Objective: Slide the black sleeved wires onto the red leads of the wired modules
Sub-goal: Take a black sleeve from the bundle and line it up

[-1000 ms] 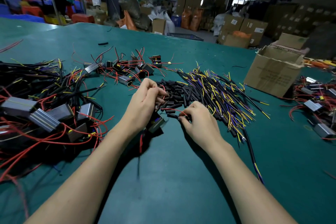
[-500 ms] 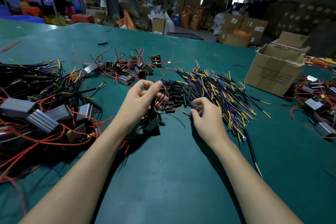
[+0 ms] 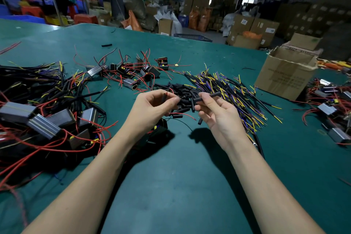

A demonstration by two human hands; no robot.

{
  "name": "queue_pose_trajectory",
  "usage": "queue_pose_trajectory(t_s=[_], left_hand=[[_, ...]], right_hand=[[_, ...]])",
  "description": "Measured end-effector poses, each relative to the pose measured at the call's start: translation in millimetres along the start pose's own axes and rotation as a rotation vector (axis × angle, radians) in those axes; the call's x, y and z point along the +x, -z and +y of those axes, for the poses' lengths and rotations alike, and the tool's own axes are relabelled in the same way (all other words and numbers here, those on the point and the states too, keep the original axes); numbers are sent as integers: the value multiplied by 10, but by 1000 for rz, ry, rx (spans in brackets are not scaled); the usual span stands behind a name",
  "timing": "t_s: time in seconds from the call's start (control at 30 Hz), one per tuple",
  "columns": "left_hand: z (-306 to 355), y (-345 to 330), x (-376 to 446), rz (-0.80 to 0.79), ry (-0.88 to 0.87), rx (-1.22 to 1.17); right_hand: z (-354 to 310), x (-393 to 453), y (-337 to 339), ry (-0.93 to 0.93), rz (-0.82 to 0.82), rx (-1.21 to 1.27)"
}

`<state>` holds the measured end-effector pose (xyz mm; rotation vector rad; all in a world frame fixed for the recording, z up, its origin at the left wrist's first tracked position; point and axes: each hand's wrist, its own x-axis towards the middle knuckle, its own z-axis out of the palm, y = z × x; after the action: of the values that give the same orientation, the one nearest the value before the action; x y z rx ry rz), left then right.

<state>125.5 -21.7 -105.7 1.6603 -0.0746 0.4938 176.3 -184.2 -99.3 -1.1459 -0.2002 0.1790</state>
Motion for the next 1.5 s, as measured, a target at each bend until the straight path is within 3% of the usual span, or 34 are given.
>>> queue_pose_trajectory(t_s=[0.83,1.03,1.2,1.5], left_hand=[[13,-15,-16,-77,-36,-5],[9,-11,-25,-62,-51,8],[-40,-22,-23,-69,-64,155],[-33,54,-34,-97,-40,167]], right_hand=[[73,-40,-90,-10,-39,-1],[95,-77,-90,25,-130,-173],[90,-75,-65,102,-101,-352],[82,-61,-22,99,-110,-337]])
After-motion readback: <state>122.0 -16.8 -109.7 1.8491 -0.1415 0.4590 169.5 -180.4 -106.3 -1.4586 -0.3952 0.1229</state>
